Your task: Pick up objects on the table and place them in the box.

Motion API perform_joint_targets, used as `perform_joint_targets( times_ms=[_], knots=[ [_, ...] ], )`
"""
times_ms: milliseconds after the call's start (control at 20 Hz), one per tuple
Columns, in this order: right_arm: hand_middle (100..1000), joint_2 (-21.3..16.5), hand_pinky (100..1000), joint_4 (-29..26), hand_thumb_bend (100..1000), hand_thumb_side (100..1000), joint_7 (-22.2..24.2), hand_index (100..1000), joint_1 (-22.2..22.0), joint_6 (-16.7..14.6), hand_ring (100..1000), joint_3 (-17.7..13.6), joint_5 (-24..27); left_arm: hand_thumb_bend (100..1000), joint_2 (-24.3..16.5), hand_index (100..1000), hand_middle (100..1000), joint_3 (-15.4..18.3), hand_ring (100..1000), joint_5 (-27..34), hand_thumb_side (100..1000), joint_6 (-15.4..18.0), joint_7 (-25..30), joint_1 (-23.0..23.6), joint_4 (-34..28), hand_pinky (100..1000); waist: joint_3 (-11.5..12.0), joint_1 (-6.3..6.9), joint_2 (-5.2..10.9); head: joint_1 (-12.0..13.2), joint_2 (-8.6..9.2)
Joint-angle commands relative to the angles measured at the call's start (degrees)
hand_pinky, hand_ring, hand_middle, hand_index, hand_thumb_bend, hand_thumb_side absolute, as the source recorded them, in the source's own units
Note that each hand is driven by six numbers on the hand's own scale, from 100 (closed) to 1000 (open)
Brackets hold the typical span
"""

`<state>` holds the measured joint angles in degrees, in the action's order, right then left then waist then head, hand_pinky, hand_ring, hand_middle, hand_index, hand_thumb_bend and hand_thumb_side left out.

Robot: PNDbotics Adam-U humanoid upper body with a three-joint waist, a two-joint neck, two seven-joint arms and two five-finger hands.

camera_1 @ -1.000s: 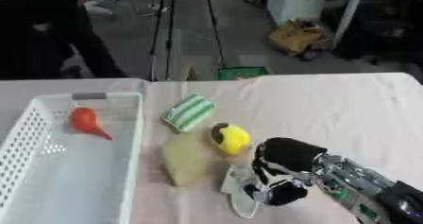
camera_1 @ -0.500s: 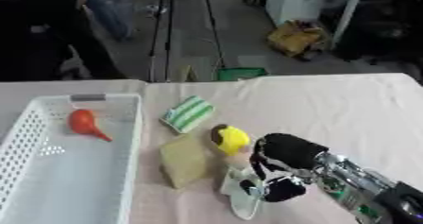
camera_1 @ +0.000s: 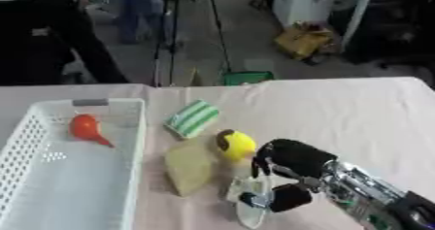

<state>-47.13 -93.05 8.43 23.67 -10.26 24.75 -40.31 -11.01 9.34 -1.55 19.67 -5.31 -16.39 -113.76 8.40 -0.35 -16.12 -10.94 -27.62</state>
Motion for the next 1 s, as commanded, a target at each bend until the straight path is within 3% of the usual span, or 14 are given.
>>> perform_joint_targets(
  times_ms=[50, 250, 300, 1000],
  knots=[
    [579, -1.0, 852, -0.4, 642, 894, 0.1, 833, 0.3, -1.2, 765, -0.8, -1.3, 100, -0.2, 922, 954, -0.2, 931, 0.0, 1000, -0.1, 0.3, -0.7, -0.8, 1000, -0.1, 0.08, 0.77, -0.2, 0.42],
    [615, -0.7, 852, -0.3, 644, 899, -0.2, 854, 0.0, -1.2, 776, -1.0, -1.8, 100, -0.2, 920, 954, -0.2, 931, 0.0, 1000, -0.2, 0.4, -0.7, -0.8, 1000, -0.2, 0.11, 0.74, -0.2, 0.51],
    [689, -0.5, 850, -0.2, 648, 903, -0.3, 876, -0.3, -0.9, 802, -1.1, -1.6, 100, -0.2, 913, 953, -0.2, 930, 0.0, 1000, -0.2, 0.5, -0.7, -0.8, 1000, -0.2, 0.15, 0.69, -0.2, 0.55],
    [667, 4.1, 845, 1.0, 624, 923, -4.8, 846, -0.9, 3.1, 797, -1.9, -1.2, 100, 0.1, 914, 954, -0.4, 930, 0.1, 1000, -0.2, 1.0, -0.8, -0.8, 1000, -0.3, 0.32, 0.61, -0.5, 0.99]
  ],
)
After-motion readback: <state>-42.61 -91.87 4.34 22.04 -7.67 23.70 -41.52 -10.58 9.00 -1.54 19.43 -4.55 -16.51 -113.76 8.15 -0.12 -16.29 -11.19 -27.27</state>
